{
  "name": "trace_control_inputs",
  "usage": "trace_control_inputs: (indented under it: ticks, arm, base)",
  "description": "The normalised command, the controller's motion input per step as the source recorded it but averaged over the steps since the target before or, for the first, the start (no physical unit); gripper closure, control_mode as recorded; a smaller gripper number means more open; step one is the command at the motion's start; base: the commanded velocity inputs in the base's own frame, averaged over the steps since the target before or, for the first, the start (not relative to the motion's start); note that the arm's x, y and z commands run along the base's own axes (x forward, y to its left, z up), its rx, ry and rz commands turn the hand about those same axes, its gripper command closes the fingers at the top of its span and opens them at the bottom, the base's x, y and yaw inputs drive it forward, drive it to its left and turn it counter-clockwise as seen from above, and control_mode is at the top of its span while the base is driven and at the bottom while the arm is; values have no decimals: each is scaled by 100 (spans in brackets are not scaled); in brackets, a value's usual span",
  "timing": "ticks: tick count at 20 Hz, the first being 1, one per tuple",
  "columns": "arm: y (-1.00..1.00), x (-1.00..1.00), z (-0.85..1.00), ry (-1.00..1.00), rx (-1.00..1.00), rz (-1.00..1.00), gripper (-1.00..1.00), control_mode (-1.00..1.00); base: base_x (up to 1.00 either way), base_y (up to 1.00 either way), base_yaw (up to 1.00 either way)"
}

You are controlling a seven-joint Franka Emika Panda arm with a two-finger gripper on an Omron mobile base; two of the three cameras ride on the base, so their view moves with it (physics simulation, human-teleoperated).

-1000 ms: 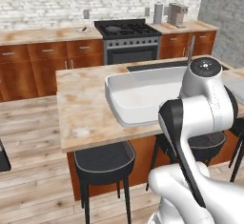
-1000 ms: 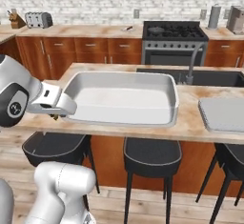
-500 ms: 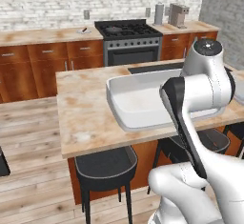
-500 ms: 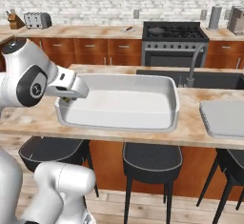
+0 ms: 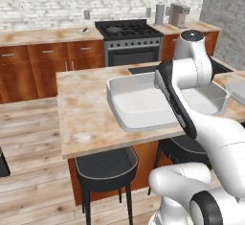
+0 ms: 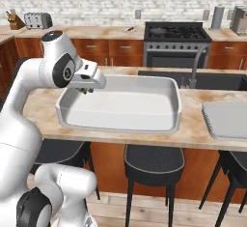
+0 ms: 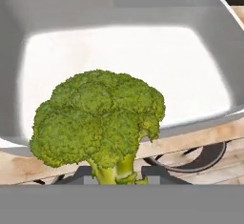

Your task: Place the cold items (banana and broccoli) from the fridge in one tupperware on the dining counter. Place the warm items (kebab skewer and hot dog) in the stove area in another tupperware.

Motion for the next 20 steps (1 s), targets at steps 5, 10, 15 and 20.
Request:
trace_control_inputs:
  ticks: [5, 10, 15, 20]
  arm:
    - [-15, 52, -46, 2, 1, 14, 100, -100]
    - [-16, 45, -51, 0, 0, 13, 100, -100]
    - [-13, 22, -43, 0, 0, 7, 100, -100]
    - [-4, 20, -36, 0, 0, 2, 100, -100]
  base:
    - [0, 0, 0]
    - [0, 0, 0]
    - [0, 0, 0]
    - [0, 0, 0]
